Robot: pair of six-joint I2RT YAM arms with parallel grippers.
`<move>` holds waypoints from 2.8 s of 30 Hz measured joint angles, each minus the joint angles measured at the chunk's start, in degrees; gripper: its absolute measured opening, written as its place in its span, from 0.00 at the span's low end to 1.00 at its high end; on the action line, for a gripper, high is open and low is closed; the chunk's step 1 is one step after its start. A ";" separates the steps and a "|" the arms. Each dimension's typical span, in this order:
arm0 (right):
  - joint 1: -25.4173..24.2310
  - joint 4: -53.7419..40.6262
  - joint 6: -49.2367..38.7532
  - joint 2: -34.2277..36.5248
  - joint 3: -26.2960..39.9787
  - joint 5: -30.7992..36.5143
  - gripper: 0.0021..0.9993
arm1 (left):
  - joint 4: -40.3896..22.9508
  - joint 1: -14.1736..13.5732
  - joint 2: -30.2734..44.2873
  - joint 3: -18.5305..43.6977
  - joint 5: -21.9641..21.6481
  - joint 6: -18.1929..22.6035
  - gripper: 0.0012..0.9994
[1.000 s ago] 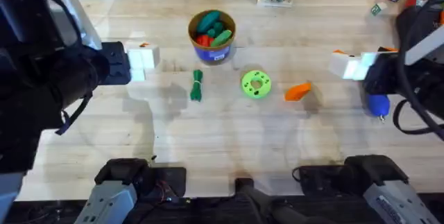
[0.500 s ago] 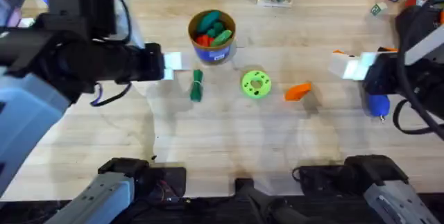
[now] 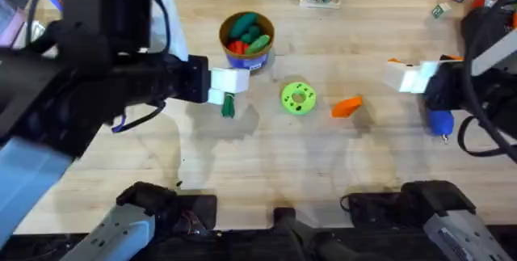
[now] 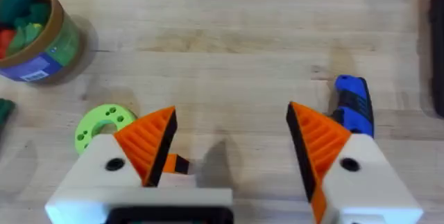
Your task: Pick up the gripper from the table and insert it into the empty holder that is missing its gripper. Then pick up a screw, insert it into the mounting hole, and use the screwdriver to tighten it. Finally, clean up the table by picking up the vegetable and placing it into the bucket.
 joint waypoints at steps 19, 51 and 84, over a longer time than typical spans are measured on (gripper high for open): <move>0.00 -0.01 0.00 -0.01 0.00 0.00 0.96 | 9.99 -3.27 -13.77 -0.26 0.20 -3.20 0.99; 0.00 -0.02 0.00 0.01 0.00 0.00 0.96 | 48.04 -4.32 -52.20 -46.88 -0.44 2.08 0.99; 0.00 0.00 0.00 0.01 0.00 0.00 0.96 | 41.62 -4.97 -52.22 -47.41 -0.22 1.69 0.99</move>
